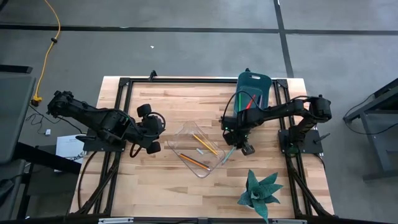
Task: Sort pens & pencils
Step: Put the blue pencil into the transparent bin
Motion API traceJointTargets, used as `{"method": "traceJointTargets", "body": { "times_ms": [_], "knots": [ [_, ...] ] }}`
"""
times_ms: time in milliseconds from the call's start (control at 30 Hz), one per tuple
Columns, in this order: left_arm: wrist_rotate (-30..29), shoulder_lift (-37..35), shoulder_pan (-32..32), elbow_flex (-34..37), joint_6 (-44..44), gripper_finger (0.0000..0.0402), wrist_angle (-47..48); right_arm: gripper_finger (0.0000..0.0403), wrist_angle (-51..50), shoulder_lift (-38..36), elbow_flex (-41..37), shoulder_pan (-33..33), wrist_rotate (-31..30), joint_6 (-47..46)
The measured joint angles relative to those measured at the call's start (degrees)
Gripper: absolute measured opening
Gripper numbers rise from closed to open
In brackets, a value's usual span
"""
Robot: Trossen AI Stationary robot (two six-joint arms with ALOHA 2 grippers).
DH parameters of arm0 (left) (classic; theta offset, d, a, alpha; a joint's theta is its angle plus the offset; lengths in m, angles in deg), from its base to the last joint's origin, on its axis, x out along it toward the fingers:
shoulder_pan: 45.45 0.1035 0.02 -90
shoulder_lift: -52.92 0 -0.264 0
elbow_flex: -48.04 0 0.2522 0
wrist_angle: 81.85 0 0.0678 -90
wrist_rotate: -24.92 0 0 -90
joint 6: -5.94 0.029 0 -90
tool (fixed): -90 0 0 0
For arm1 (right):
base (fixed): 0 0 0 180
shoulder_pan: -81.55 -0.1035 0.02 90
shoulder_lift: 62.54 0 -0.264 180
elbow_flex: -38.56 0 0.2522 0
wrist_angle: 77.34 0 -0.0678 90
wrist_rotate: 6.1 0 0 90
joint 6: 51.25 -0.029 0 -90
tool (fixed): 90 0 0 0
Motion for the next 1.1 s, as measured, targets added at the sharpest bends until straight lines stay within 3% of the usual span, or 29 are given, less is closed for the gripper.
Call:
{"method": "traceJointTargets", "body": {
  "times_ms": [433,700,1100],
  "knots": [
    [0.1,0.0,0.0,0.0,-2.3,0.0102,0.0,0.0075,-0.7,0.0,0.3,0.0,-0.8,3.9],
    [0.1,0.0,0.0,0.0,-2.5,0.0101,0.0,0.0075,-0.9,0.1,5.3,1.0,-3.5,7.6],
    [2.1,0.0,0.0,0.0,-4.1,0.0101,0.1,0.0075,-2.8,6.4,6.2,2.9,-2.6,10.5]
  ]
}}
